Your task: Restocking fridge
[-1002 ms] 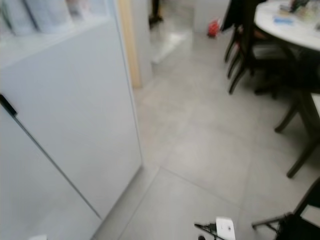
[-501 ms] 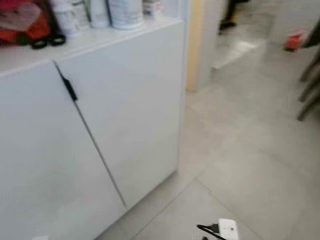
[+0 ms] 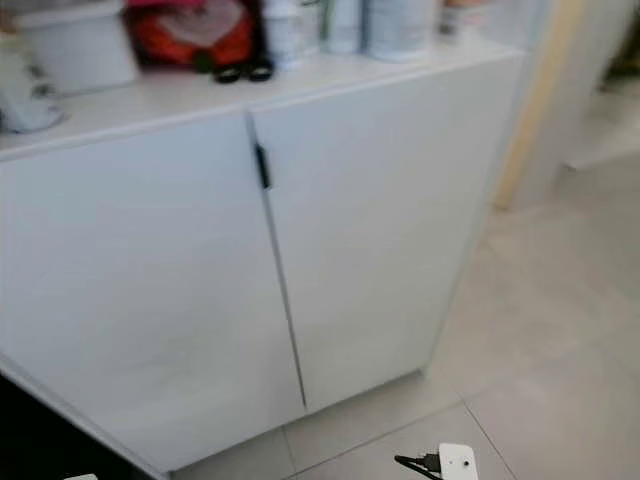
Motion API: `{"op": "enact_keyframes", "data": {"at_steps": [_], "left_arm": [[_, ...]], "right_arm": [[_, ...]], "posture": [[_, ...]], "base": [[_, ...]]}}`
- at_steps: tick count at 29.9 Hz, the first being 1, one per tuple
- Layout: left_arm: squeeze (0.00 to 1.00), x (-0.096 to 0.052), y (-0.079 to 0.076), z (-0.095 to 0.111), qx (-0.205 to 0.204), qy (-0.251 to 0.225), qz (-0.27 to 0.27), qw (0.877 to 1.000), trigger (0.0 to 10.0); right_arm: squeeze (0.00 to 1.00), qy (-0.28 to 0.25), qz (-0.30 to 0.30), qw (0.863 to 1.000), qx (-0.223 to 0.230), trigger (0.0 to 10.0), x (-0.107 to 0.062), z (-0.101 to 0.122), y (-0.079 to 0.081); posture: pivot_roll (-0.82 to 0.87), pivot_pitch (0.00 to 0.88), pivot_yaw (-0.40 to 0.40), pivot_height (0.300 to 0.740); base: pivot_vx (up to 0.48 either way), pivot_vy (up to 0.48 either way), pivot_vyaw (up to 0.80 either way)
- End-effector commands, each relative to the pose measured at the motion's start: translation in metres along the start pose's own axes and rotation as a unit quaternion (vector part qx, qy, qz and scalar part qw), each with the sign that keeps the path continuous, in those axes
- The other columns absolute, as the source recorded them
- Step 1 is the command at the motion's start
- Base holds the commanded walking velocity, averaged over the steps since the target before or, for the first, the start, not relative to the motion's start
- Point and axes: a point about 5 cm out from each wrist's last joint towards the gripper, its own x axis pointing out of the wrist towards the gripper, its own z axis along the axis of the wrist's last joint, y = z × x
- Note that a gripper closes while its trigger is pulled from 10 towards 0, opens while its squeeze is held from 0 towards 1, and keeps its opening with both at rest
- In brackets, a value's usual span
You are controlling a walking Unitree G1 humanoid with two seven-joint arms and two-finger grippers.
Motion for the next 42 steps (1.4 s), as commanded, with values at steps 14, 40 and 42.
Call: {"op": "enact_keyframes", "data": {"at_steps": [14, 40, 42], "left_arm": [[0.00, 0.001, 0.001, 0.000, 0.004, 0.012, 0.003, 1.000, 10.0], [0.00, 0.006, -0.007, 0.026, 0.005, -0.020, -0.003, 1.000, 10.0], [0.00, 0.007, -0.009, 0.031, 0.005, -0.026, -0.006, 1.000, 10.0]], "right_arm": [[0.00, -0.013, 0.011, 0.999, 0.035, 10.0, 0.003, 0.011, 0.007], [0.00, -0.037, 0.010, 0.999, 0.010, 10.0, 0.005, 0.032, 0.005], [0.00, -0.044, 0.010, 0.999, 0.008, 10.0, 0.006, 0.038, 0.005]], "posture": [[-0.05, 0.000, 0.016, 0.740], [-0.05, 0.000, 0.009, 0.740], [-0.06, 0.000, 0.015, 0.740]], "base": [[0.000, 0.000, 0.40], [0.000, 0.000, 0.00], [0.000, 0.000, 0.00]]}}
